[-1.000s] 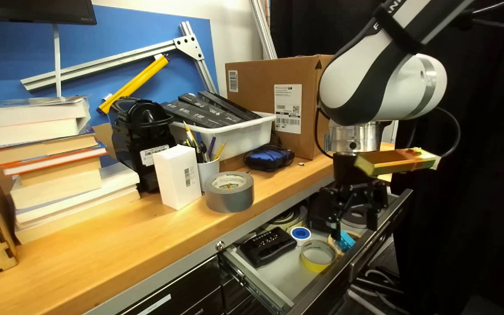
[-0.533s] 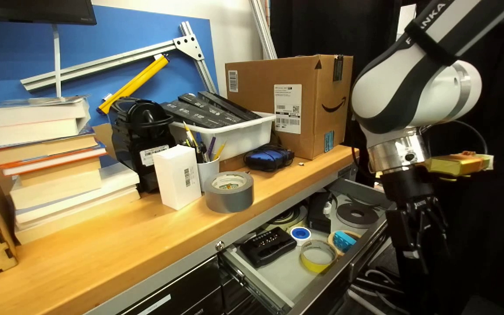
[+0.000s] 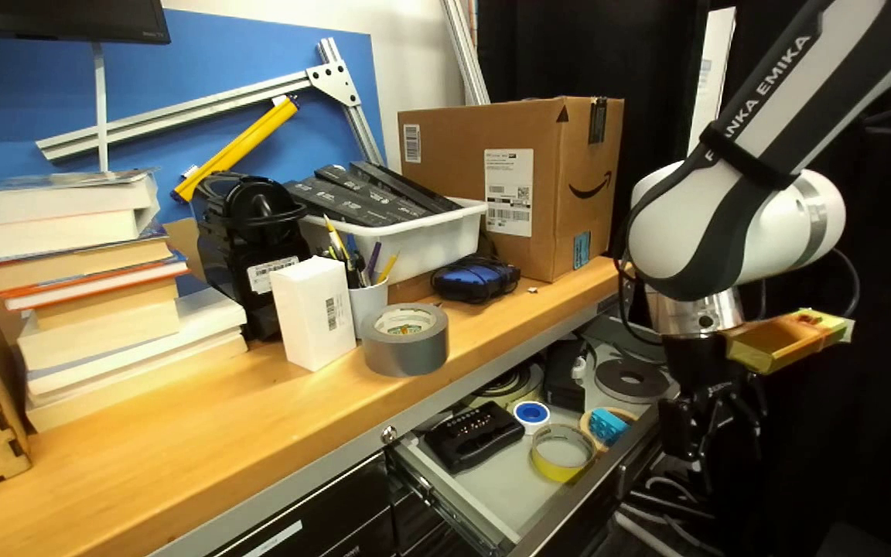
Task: Put the blue lego brick in the open drawer then close the drawer
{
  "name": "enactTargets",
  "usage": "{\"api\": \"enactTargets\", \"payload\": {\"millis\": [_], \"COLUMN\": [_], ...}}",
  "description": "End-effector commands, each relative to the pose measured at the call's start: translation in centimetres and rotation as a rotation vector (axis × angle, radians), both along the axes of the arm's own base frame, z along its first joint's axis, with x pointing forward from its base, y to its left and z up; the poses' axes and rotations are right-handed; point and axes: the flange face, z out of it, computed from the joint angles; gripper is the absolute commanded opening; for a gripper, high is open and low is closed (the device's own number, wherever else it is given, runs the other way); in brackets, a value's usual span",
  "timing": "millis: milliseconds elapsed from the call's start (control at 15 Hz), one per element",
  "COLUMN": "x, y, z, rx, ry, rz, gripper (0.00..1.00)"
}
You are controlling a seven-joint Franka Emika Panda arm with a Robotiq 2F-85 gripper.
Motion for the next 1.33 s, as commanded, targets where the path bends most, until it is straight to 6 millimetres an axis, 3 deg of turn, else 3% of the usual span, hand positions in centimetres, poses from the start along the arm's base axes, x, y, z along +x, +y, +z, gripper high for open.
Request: {"api": "enactTargets", "payload": {"millis": [0,533,733,1267], "x": [2.2,8.1,10.2,14.9], "y": [-0.4,1.6,0.8,2.9], "z": [-0.4,1.7,2.4,0.4], "rx": [-0.091,-0.221,-0.295,-0.392], "ry": [-0.157,-0.507,-0.593,-0.646], "rz": [-0.088,-0.240,-0.289,-0.375], "gripper": [1.00,1.00,1.00,1.00]}}
